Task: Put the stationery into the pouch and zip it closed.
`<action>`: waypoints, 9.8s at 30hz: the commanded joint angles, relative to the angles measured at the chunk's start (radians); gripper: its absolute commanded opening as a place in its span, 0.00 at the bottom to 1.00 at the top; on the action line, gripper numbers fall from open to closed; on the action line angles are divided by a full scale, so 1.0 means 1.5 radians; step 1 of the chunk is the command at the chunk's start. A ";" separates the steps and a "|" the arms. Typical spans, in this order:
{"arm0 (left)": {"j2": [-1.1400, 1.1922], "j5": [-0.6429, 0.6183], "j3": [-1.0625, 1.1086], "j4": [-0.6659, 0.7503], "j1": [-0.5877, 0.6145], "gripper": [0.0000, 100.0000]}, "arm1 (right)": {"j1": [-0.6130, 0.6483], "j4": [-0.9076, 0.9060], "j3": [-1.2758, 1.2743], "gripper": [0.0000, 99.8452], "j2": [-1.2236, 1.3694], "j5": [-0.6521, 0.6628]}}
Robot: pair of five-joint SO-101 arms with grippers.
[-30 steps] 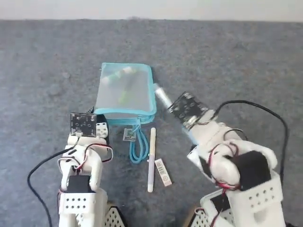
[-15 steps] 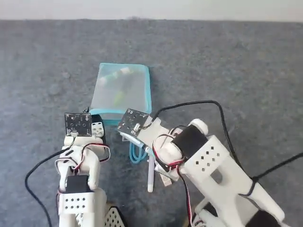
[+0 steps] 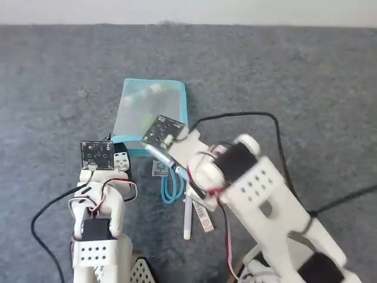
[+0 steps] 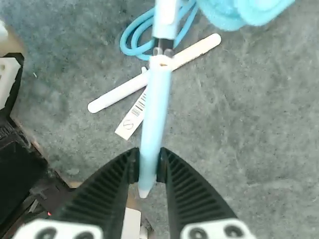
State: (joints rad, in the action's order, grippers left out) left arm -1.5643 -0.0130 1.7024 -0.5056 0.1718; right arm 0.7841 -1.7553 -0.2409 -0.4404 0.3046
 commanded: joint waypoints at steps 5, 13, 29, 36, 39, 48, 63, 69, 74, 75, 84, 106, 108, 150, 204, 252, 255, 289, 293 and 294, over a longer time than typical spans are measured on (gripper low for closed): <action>-0.008 -0.009 -0.025 0.021 0.000 0.01 | -0.011 -0.001 0.132 0.01 0.122 -0.040; -0.008 -0.009 -0.019 0.014 -0.047 0.01 | -0.055 0.003 0.214 0.01 0.209 -0.082; -0.008 -0.008 -0.009 -0.017 -0.228 0.01 | -0.156 0.080 0.272 0.01 0.310 -0.164; -0.008 0.024 -0.009 -0.017 -0.227 0.01 | -0.130 0.133 0.273 0.05 0.327 -0.179; -0.006 0.025 -0.009 -0.016 -0.227 0.01 | -0.100 0.133 0.272 0.18 0.307 -0.179; -0.008 0.025 -0.009 -0.013 -0.180 0.01 | -0.040 0.143 0.256 0.23 0.149 -0.141; -0.008 0.025 -0.009 0.028 -0.082 0.01 | -0.049 0.279 -0.280 0.23 -0.200 -0.083; -0.008 0.021 -0.013 0.046 -0.015 0.01 | -0.029 0.312 -0.425 0.23 -0.208 -0.081; -0.008 0.023 -0.020 0.045 -0.001 0.01 | 0.013 0.354 -0.486 0.23 -0.210 -0.085; -0.008 0.020 -0.024 0.046 0.012 0.01 | 0.032 0.358 -0.495 0.23 -0.210 -0.086; -0.008 0.019 -0.029 0.048 0.045 0.01 | 0.137 0.403 -0.532 0.23 -0.207 -0.140; -0.008 0.019 -0.027 0.045 0.045 0.01 | 0.037 0.526 -0.617 0.10 -0.206 -0.208; -0.008 0.019 -0.027 0.045 0.045 0.01 | 0.034 0.523 -0.617 0.14 -0.206 -0.212; -0.008 0.023 -0.025 0.043 0.019 0.01 | 0.098 0.589 -0.638 0.28 -0.137 -0.258; -0.008 0.024 -0.025 0.021 0.016 0.01 | -0.009 0.476 -0.243 0.24 0.105 -0.329; -0.008 0.023 -0.024 0.021 0.015 0.01 | -0.334 0.347 0.052 0.06 0.285 -0.118; -0.008 0.023 -0.023 0.024 0.015 0.01 | -0.364 0.394 0.052 0.06 0.333 -0.092; -0.008 0.023 -0.018 0.025 0.014 0.01 | -0.440 0.513 -0.281 0.21 0.238 0.023; -0.008 0.023 -0.018 0.024 0.014 0.01 | -0.441 0.519 -0.284 0.21 0.262 0.023; -0.008 0.024 -0.018 0.023 0.014 0.01 | -0.440 0.521 -0.284 0.21 0.269 0.023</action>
State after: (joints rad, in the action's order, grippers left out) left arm -1.5643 0.0130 1.7024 -0.4749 0.2010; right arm 0.1366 -0.9958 -0.6690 -0.0368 0.3230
